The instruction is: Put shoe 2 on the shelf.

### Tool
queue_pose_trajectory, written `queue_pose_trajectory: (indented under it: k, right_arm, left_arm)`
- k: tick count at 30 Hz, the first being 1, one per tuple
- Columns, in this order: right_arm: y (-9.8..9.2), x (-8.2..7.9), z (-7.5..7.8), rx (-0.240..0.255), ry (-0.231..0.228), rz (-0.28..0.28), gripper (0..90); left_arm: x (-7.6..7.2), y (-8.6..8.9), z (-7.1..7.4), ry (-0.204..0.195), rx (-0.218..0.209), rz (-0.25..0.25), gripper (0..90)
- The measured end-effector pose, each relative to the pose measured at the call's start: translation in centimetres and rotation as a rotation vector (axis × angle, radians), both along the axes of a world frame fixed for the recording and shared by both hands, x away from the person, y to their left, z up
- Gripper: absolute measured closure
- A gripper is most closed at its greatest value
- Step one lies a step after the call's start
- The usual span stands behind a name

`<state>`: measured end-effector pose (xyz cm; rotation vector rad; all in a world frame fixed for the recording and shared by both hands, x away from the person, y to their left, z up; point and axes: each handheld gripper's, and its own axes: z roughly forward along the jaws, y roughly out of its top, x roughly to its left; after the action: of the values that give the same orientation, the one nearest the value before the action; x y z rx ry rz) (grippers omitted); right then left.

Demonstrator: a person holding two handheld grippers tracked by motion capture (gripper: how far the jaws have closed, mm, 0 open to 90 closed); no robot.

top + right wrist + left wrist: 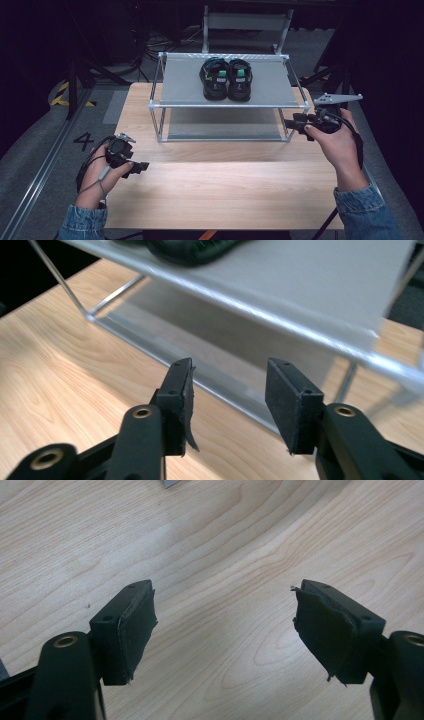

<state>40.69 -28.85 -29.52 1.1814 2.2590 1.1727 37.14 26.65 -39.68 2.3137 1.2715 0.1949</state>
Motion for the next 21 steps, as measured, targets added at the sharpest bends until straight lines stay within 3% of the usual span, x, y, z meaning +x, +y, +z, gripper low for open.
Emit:
queue_pose_trajectory:
  k: [7, 12, 21]
  right_arm:
    - [-2.7, -0.6, -2.4, -0.004, 0.045, -0.039, 47.7]
    - [-4.0, -0.9, -4.1, 0.015, 0.069, -0.035, 45.0]
    - [-5.7, -0.8, -7.5, 0.004, 0.1, -0.058, 44.2]
  left_arm:
    - [0.0, 0.7, 0.3, -0.007, -0.014, 0.012, 24.2]
    - [0.1, 0.9, 0.3, -0.013, -0.015, 0.027, 24.2]
    - [0.2, 1.2, 0.0, -0.009, -0.016, 0.039, 24.2]
